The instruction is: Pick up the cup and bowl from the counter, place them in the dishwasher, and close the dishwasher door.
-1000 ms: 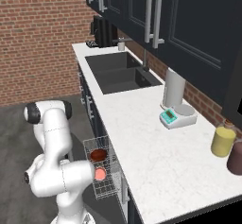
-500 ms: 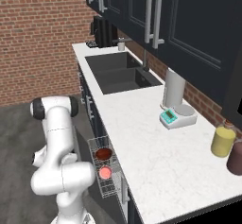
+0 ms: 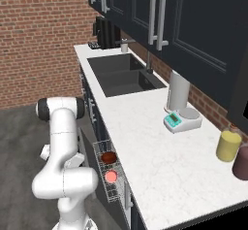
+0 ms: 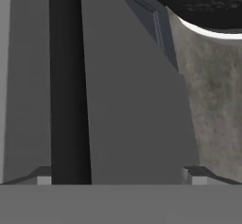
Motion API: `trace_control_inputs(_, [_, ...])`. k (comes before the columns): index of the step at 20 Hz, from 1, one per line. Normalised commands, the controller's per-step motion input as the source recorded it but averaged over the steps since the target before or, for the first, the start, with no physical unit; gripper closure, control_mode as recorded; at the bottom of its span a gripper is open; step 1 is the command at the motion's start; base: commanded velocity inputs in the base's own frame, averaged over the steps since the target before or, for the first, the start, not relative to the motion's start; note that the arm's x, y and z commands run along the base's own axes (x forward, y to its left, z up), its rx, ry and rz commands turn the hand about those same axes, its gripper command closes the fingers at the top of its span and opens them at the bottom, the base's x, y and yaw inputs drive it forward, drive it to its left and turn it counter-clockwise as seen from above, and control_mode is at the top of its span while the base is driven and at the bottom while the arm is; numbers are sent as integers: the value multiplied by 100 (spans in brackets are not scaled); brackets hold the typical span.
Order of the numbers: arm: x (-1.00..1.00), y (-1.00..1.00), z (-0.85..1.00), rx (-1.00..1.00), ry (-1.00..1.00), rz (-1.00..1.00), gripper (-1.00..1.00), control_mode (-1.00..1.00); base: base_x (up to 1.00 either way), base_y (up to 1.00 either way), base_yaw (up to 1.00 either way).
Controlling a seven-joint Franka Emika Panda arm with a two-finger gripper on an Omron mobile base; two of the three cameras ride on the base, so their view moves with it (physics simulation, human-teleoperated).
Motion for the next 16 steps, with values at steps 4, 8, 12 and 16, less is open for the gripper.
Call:
trace_control_inputs(4, [81, -100, -52, -3, 0, -38, -100, -100, 0, 0, 0])
trace_control_inputs(8, [83, -100, -61, -1, -4, -34, -100, -100, 0, 0, 0])
trace_control_inputs(12, [97, -100, -36, -4, -14, -16, -100, -100, 0, 0, 0])
trace_control_inputs(16, [98, -100, -23, -9, -26, -3, -100, -100, 0, 0, 0])
